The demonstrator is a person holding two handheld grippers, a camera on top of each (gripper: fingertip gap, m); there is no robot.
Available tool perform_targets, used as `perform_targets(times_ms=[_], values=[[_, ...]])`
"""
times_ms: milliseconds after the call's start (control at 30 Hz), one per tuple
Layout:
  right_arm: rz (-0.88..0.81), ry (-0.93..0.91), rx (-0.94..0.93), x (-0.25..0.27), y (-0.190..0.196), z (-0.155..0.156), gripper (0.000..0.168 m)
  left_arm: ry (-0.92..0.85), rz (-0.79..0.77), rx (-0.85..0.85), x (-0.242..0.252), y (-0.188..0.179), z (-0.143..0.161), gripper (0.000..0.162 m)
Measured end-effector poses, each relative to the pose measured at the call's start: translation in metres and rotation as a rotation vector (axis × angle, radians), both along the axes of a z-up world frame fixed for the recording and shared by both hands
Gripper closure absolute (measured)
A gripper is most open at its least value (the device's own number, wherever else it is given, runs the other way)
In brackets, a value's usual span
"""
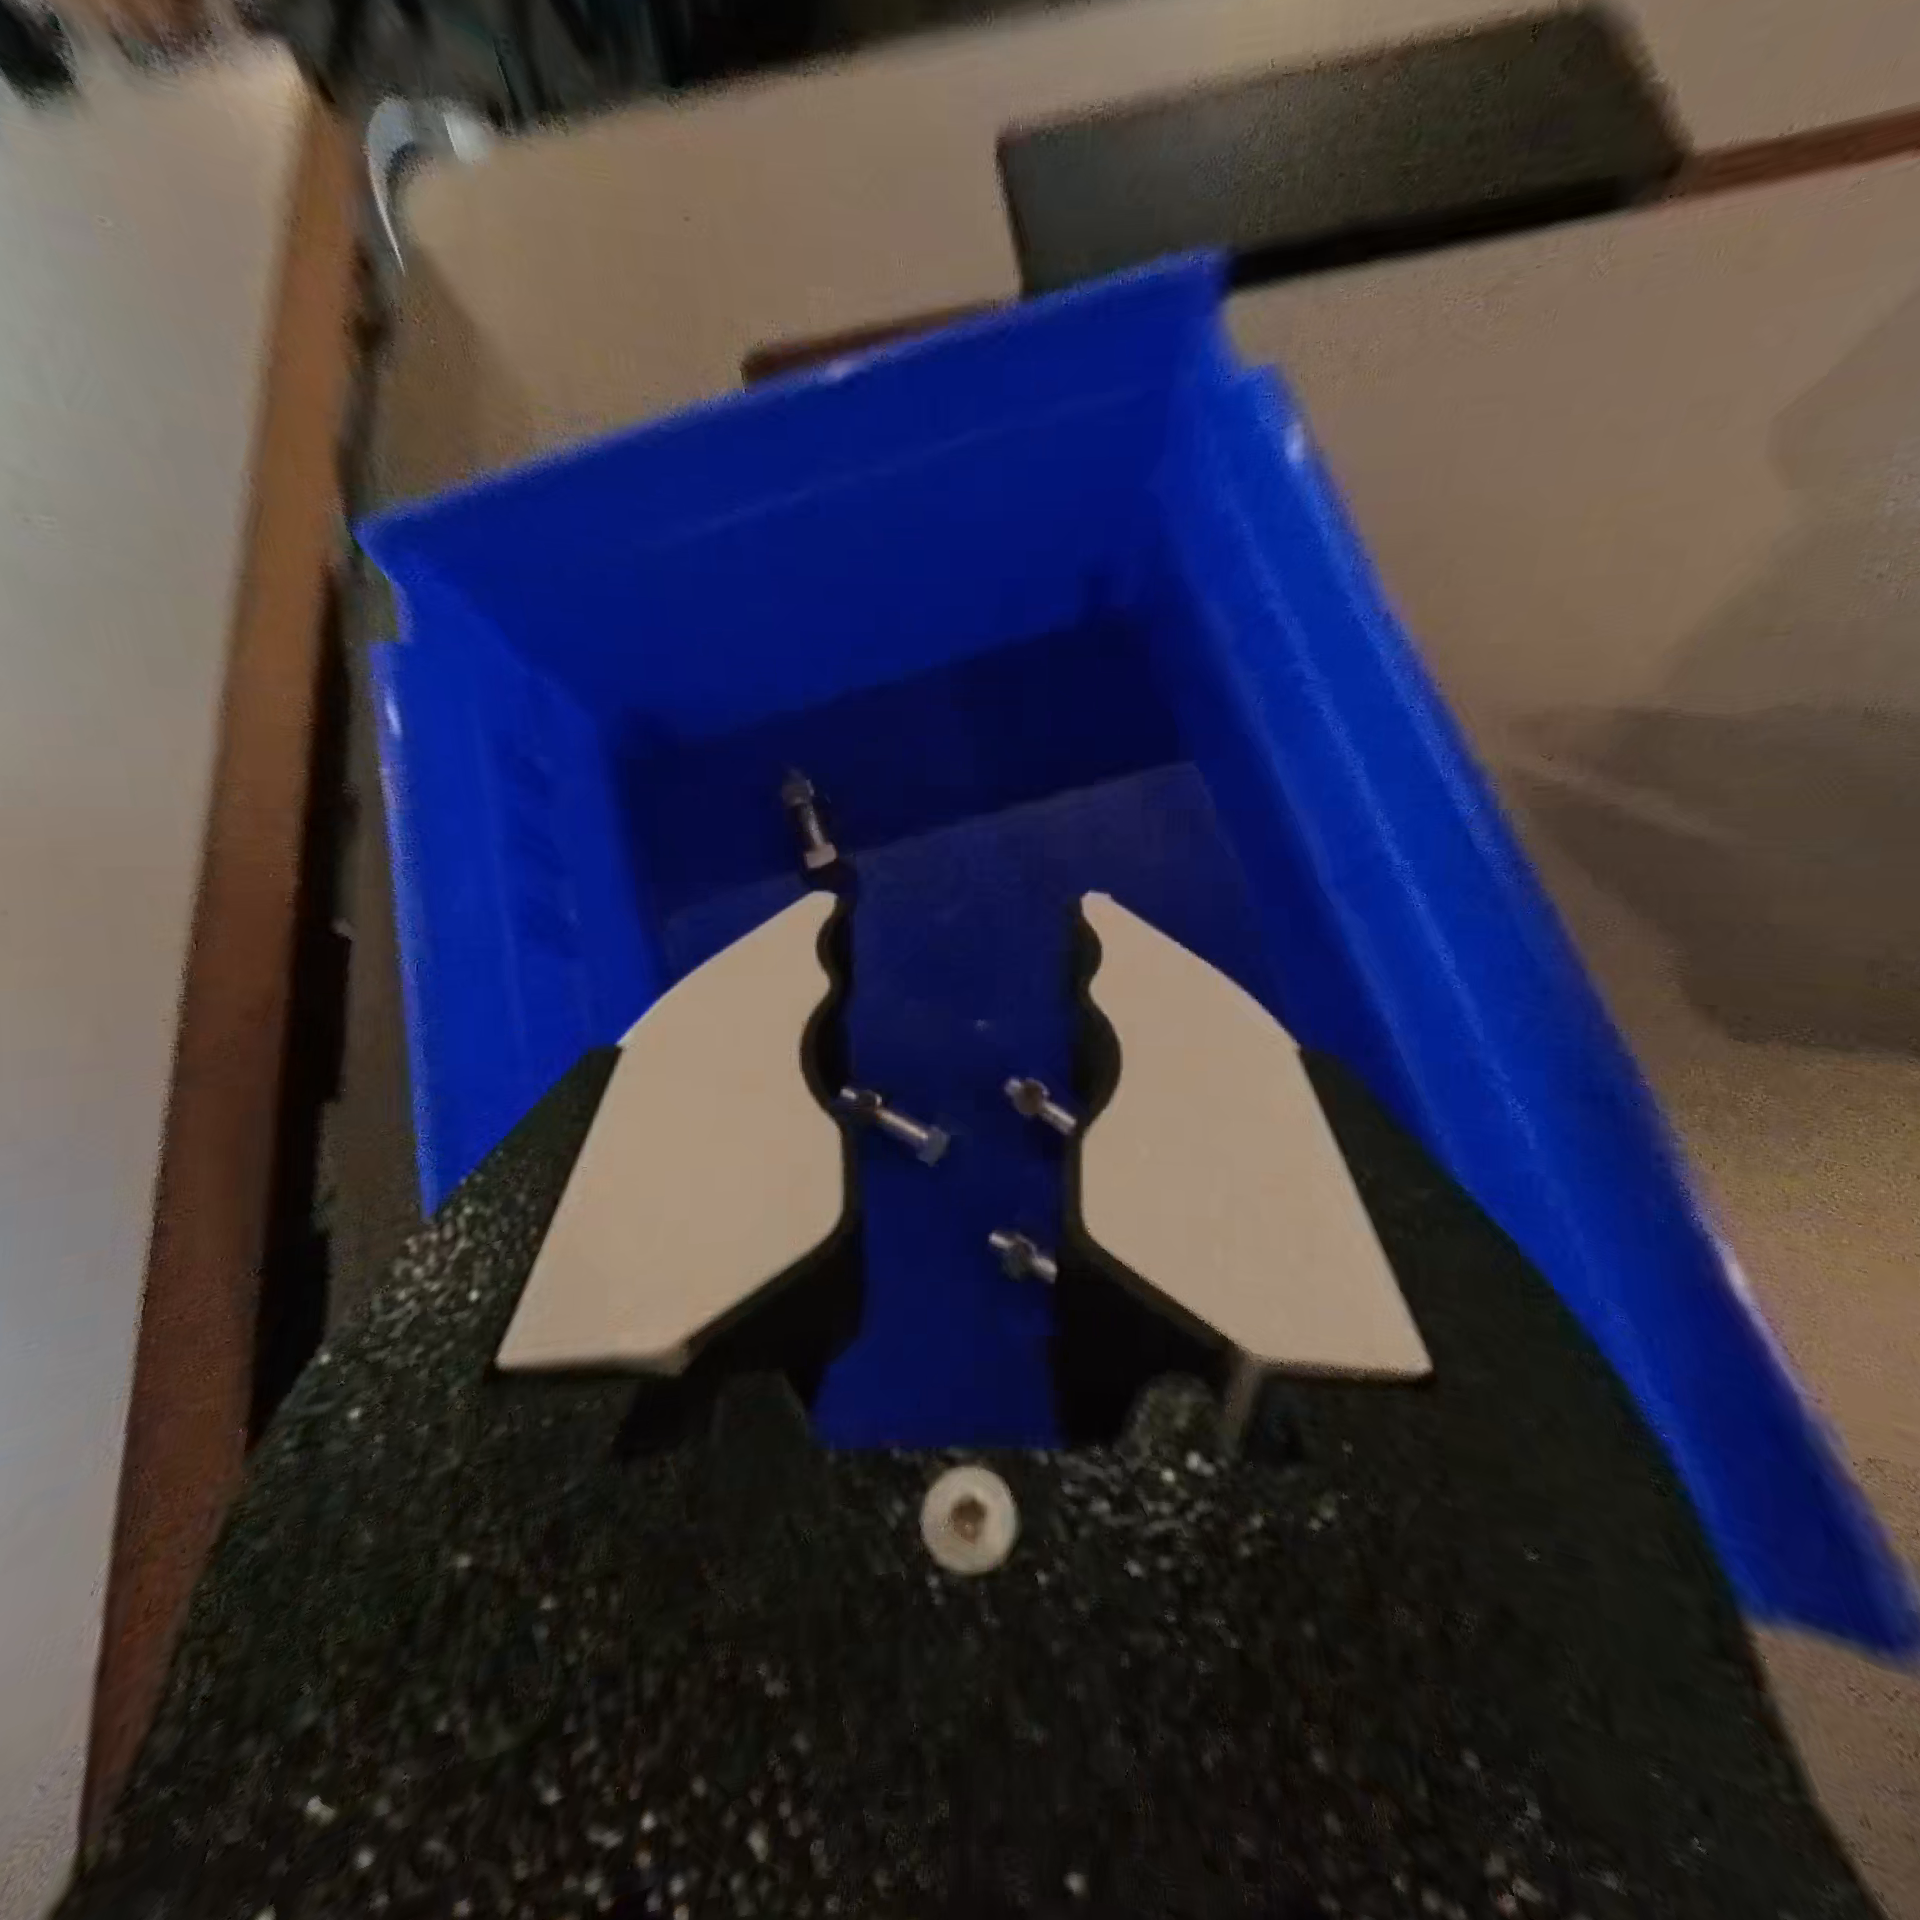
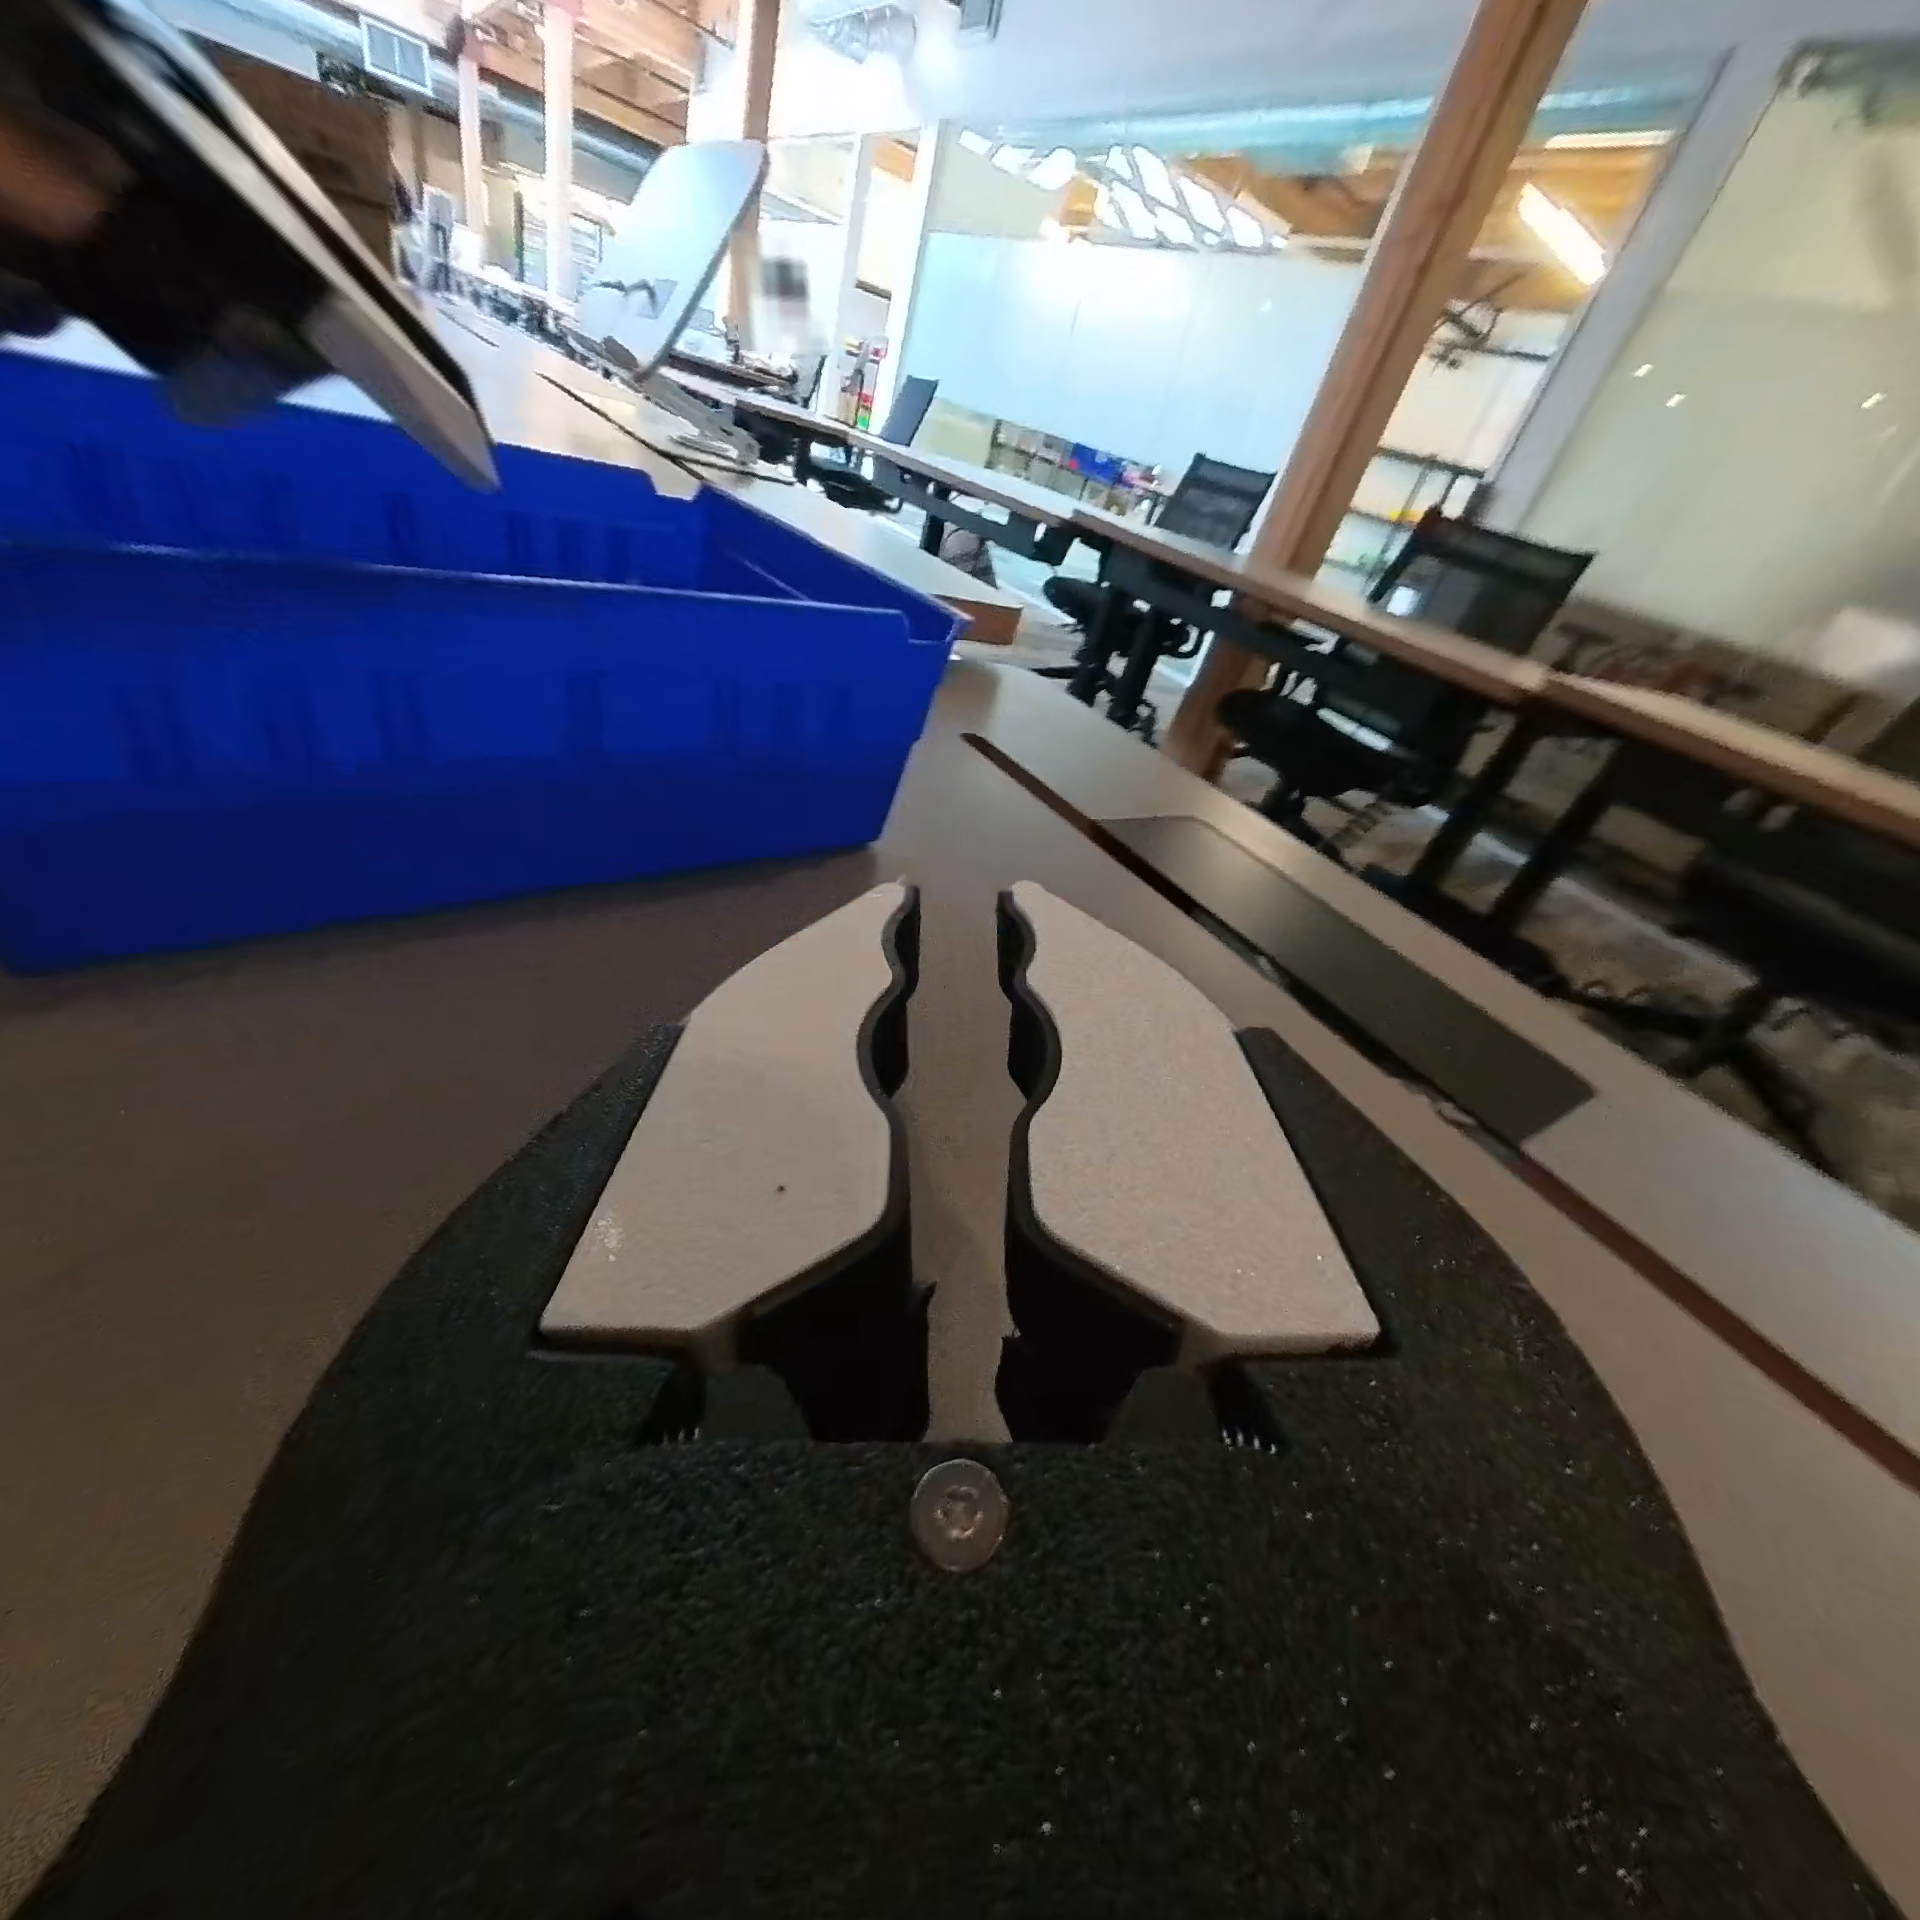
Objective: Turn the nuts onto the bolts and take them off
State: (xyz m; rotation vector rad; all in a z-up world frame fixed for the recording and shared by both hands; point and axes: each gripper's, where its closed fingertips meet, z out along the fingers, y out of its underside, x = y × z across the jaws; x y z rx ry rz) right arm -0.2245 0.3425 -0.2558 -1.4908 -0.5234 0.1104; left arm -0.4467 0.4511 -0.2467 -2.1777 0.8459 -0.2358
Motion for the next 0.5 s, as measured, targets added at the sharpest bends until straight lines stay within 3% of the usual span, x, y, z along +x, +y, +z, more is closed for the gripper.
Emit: perform_targets(times_ms=[200,400,500], values=[[-0.025,-0.014,0.059,0.006,-0.004,0.005,0.156,0.12,0.106,-0.327,-0.003,0.053,-0.058,0.111],[-0.013,-0.063,0.077,-0.001,-0.005,0.003,0.156,0.284,0.141,-0.413,-0.011,0.07,-0.087,0.122],[-0.012,-0.084,0.081,-0.003,-0.005,0.002,0.156,0.272,0.152,-0.439,-0.007,0.073,-0.092,0.125]])
